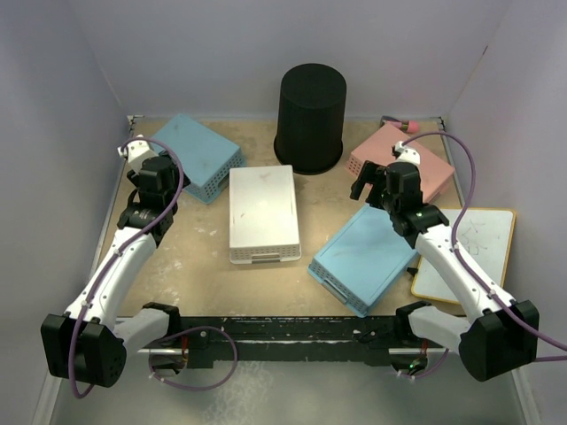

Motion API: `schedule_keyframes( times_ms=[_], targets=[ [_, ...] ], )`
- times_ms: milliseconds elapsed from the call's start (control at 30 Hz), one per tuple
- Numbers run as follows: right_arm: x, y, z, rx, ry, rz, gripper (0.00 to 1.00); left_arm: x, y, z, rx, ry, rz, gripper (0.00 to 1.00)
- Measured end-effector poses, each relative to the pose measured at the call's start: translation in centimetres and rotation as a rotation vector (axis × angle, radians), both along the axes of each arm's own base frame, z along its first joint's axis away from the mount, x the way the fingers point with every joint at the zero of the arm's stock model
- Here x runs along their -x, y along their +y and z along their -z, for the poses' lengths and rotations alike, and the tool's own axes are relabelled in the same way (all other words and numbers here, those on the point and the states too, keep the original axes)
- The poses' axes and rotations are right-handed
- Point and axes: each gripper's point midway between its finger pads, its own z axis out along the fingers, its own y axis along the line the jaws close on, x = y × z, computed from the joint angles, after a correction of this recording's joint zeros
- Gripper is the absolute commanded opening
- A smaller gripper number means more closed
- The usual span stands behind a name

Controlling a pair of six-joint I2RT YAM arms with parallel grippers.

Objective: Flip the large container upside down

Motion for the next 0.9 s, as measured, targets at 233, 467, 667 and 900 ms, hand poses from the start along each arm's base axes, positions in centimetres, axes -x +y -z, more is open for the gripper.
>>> schedule_keyframes(
  times_ms=[233, 467, 667, 900],
  targets=[
    [0.0, 0.0, 0.0, 0.0, 0.0, 0.0, 1.0, 0.0, -0.2, 0.0, -0.002, 0.004, 0.013, 0.61],
    [0.0, 0.0, 0.0, 0.0, -0.001, 0.0, 1.0, 0.0, -0.7, -0.3, 0.011, -0.008, 0.045, 0.66],
    [0.0, 0.0, 0.0, 0.0, -0.001, 0.0, 1.0, 0.1, -1.1, -1.2, 0.019, -0.038, 0.07, 0.67],
    [0.0, 0.0, 0.0, -0.001, -0.001, 0.0, 1.0, 0.0, -1.4, -1.2, 0.021, -0.036, 0.093, 0.69]
  ],
)
